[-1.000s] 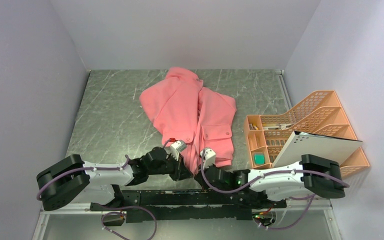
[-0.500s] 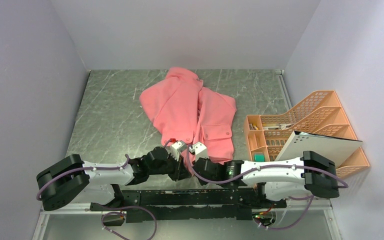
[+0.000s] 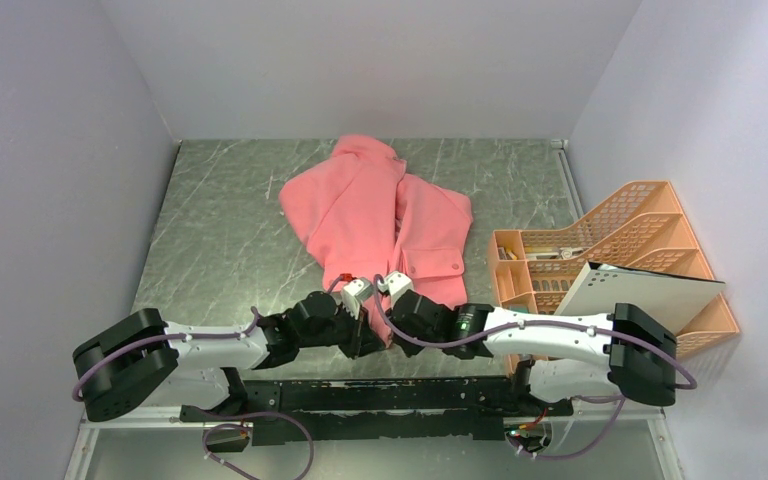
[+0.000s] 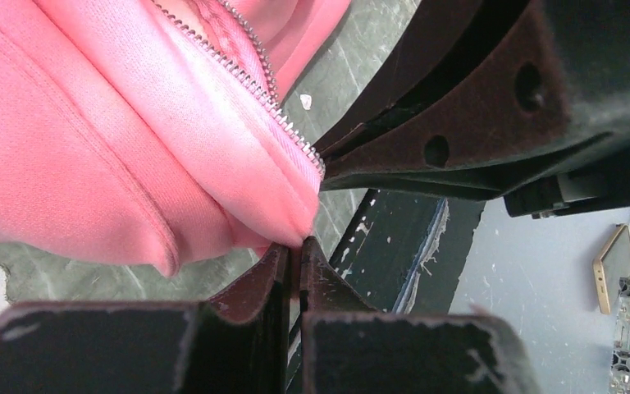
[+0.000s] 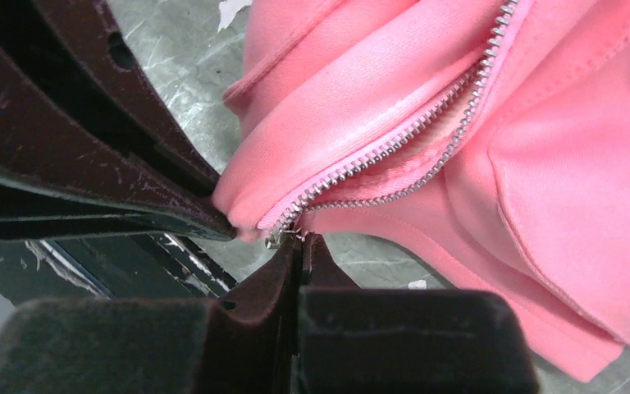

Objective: Zip up the jacket
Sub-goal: Zip the zipper on the jacket.

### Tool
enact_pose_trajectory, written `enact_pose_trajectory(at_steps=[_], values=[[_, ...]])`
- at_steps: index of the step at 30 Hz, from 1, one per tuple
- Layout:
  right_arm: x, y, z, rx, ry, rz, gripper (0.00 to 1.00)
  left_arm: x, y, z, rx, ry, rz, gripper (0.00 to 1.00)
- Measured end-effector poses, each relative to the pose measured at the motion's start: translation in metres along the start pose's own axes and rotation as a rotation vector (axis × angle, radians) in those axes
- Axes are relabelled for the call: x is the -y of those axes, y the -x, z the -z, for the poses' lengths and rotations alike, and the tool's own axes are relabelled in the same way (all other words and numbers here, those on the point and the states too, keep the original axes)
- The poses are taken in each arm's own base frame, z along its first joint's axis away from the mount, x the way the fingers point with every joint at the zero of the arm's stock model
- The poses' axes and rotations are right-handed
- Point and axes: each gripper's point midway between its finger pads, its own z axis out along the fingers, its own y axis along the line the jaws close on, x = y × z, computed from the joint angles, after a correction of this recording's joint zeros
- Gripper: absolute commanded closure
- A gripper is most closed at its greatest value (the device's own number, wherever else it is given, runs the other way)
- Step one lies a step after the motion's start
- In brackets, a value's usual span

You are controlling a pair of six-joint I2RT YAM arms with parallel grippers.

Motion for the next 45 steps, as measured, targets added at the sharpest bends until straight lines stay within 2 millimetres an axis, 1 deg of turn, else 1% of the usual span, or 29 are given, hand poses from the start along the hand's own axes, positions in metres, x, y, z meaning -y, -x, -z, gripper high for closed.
enact_pose_trajectory(at_steps=[4,9,13,22,29,33,38,45], values=[[-0.003,0.001,0.003,-0.002,0.040,0.058,1.00,-0.001,-0.001,0.000,-0.008,0.008,0.001,0.95],[-0.008,0.005,0.013,0.013,0.098,0.130,1.00,-0.004,0.001,0.000,-0.007,0.026,-0.002,0.95],[-0.007,0.007,0.017,0.020,0.106,0.157,1.00,-0.002,0.004,-0.001,-0.002,0.023,-0.007,0.95],[0.002,0.013,0.018,0.025,0.097,0.112,1.00,0.001,0.010,-0.002,0.011,0.016,-0.024,0.95],[0.009,0.023,0.023,0.070,0.087,0.090,1.00,0.004,0.020,-0.003,0.050,0.007,-0.036,0.95],[0.010,0.026,0.024,0.101,0.094,0.131,1.00,0.005,0.022,-0.003,0.059,0.003,-0.038,0.95],[0.012,0.027,0.023,0.107,0.099,0.220,1.00,0.005,0.023,-0.003,0.060,0.003,-0.042,0.95],[0.015,0.034,0.021,0.097,0.090,0.368,1.00,0.004,0.025,-0.003,0.067,0.008,-0.057,0.95]])
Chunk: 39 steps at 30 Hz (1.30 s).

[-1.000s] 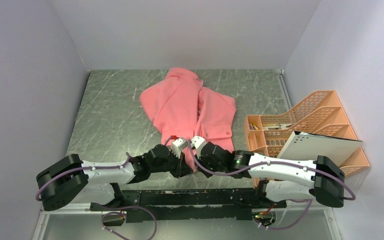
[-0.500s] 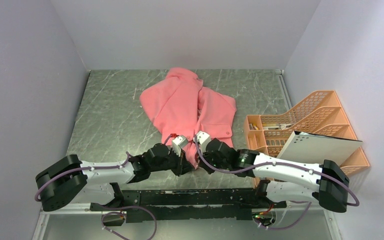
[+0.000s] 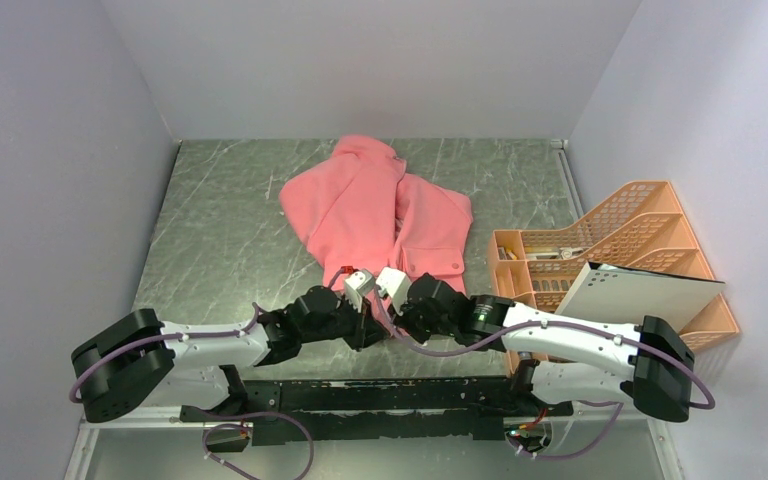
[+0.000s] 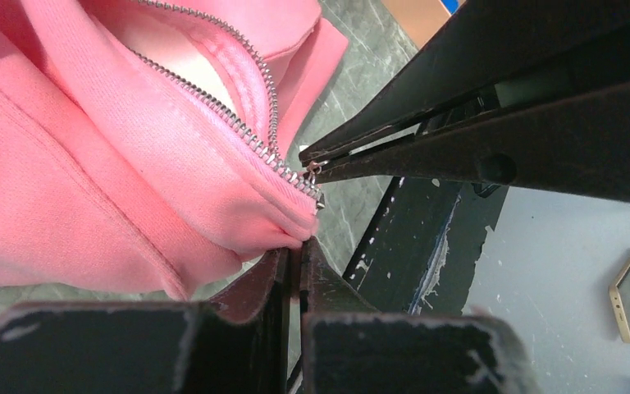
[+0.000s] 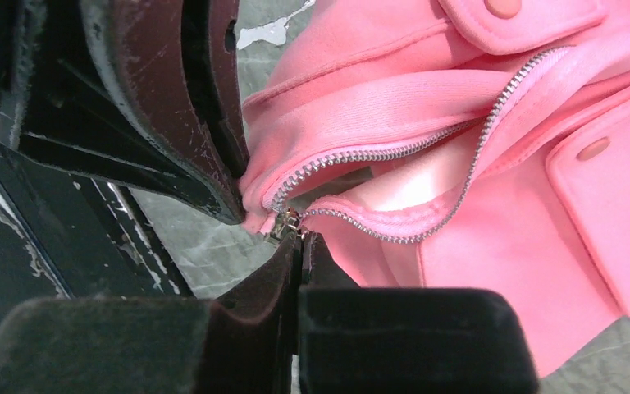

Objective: Zip up the jacket
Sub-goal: Zip the zipper on the jacket.

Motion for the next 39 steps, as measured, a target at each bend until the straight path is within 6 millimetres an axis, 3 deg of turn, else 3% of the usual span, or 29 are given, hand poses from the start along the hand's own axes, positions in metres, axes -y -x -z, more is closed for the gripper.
enact_pose_trajectory(at_steps=[12,20,25,33,39], values=[[0.001,0.007,0.009,0.027,0.049,0.220,1.00,0.004,0.007,0.000,0.024,-0.010,-0.005,0.95],[-0.005,0.010,0.012,0.022,0.102,0.256,1.00,0.008,0.007,0.007,0.040,-0.020,0.038,0.94],[-0.008,0.014,0.012,0.040,0.117,0.253,1.00,0.009,0.007,0.012,0.066,-0.024,0.073,0.78],[-0.006,0.036,0.012,0.124,0.100,0.234,1.00,0.001,-0.018,0.025,0.022,0.008,0.127,0.70],[-0.008,0.038,0.010,0.136,0.107,0.224,1.00,0.002,-0.008,0.031,0.066,0.014,0.144,0.60]])
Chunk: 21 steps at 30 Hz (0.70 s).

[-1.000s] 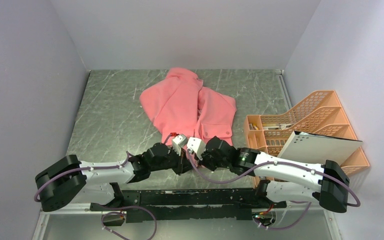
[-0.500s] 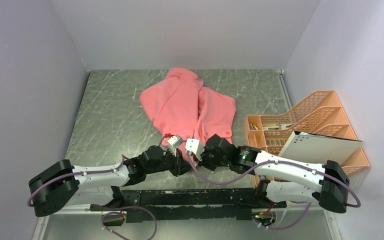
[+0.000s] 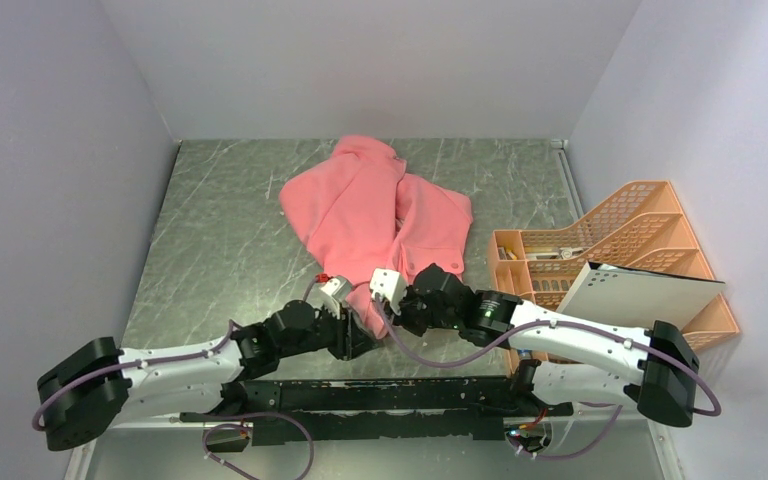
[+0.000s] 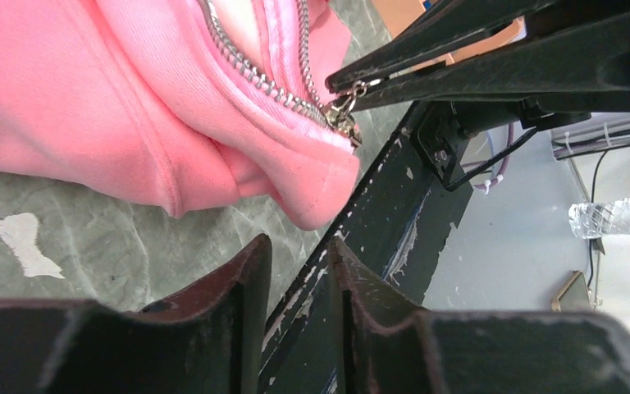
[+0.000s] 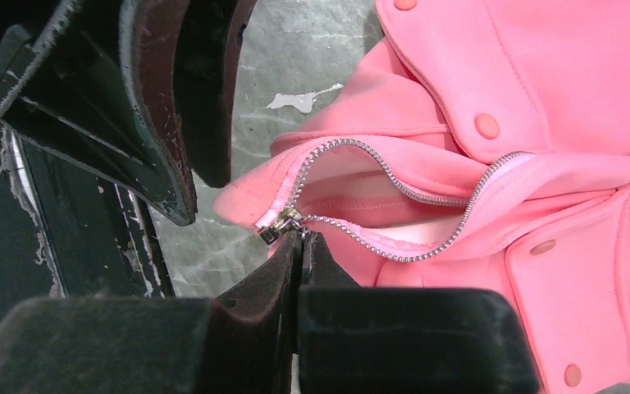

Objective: Zip up the jacket
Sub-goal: Zip the zipper on the jacket.

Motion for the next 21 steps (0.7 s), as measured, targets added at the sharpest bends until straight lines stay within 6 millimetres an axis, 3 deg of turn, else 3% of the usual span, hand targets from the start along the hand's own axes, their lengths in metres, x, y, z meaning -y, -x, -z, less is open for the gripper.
enact_pose_trajectory(at_steps=[4,5,8,15,21], values=[[-0.003,0.001,-0.004,0.004,0.012,-0.019,1.00,0.000,0.010,0.007,0.042,0.018,-0.010,0.50],[-0.003,0.001,-0.005,0.003,0.014,-0.030,1.00,0.000,0.013,0.010,0.059,0.025,-0.015,0.33],[-0.006,-0.002,-0.010,-0.011,0.021,-0.068,1.00,-0.002,0.025,0.022,0.114,0.052,-0.055,0.22],[-0.011,-0.008,-0.022,-0.035,0.034,-0.151,1.00,-0.014,0.051,0.048,0.246,0.149,-0.151,0.20],[-0.011,-0.006,-0.033,-0.059,0.042,-0.198,1.00,-0.027,0.044,0.048,0.221,0.219,-0.226,0.20]])
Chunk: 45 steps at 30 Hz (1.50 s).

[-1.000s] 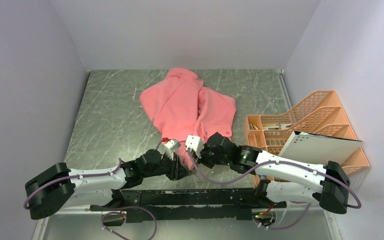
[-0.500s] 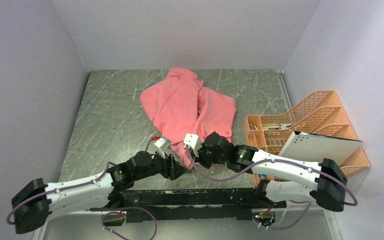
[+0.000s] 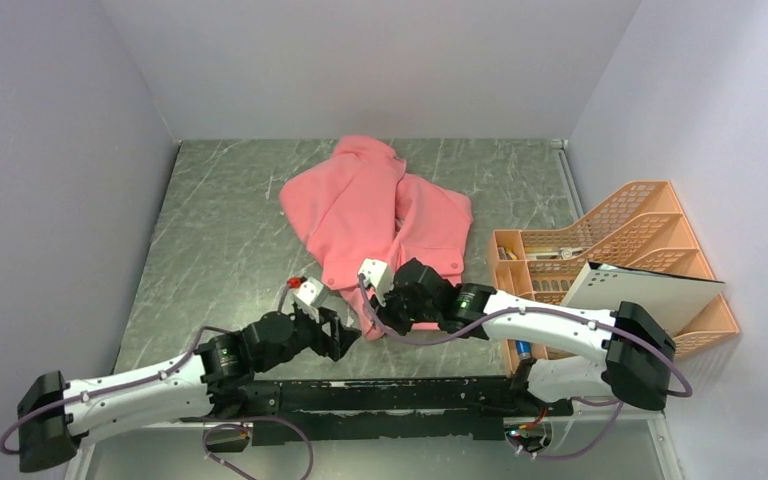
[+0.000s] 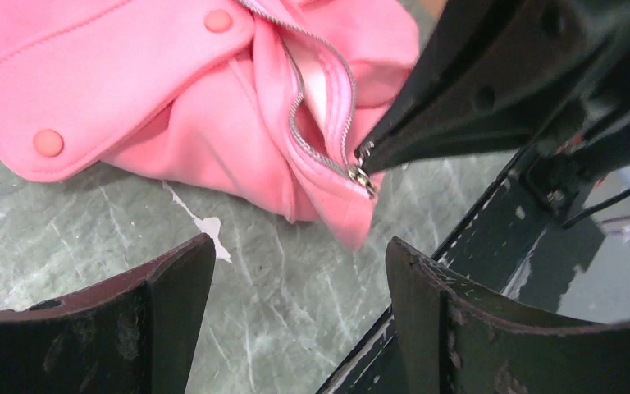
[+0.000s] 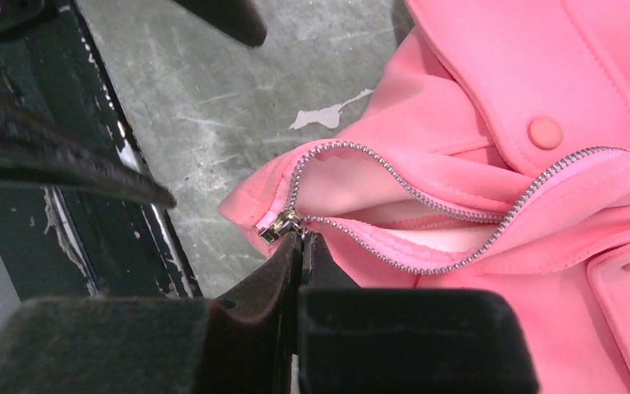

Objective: Zip up the jacket
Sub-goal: Zip the zipper on the jacket.

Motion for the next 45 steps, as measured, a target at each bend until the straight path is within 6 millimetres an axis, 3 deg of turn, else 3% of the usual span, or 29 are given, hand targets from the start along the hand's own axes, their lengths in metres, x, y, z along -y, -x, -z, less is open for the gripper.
enact_pose_trajectory(at_steps=[8,12,18,25,32,37,41,45], values=[[0.003,0.011,-0.001,0.018,0.023,-0.063,1.00,0.025,-0.012,0.008,0.008,0.006,-0.206,0.21],[0.000,0.013,-0.005,0.009,0.058,-0.072,1.00,0.026,-0.013,0.014,0.056,0.072,-0.251,0.21],[-0.008,0.020,-0.015,-0.004,0.124,-0.078,1.00,0.012,-0.029,0.023,0.048,0.305,-0.362,0.20],[-0.014,0.025,-0.025,-0.021,0.174,-0.083,1.00,-0.009,-0.044,0.042,0.093,0.490,-0.327,0.11],[-0.016,0.026,-0.024,-0.018,0.186,-0.084,1.00,-0.011,-0.045,0.049,0.150,0.365,-0.211,0.05],[-0.012,0.026,-0.024,-0.015,0.182,-0.090,1.00,-0.015,-0.041,0.038,0.165,0.210,-0.059,0.05],[-0.009,0.026,-0.022,-0.010,0.177,-0.098,1.00,-0.006,-0.023,0.029,0.152,0.166,-0.138,0.06],[-0.005,0.027,-0.022,-0.008,0.178,-0.108,1.00,0.014,-0.025,0.013,0.078,0.151,-0.267,0.09]])
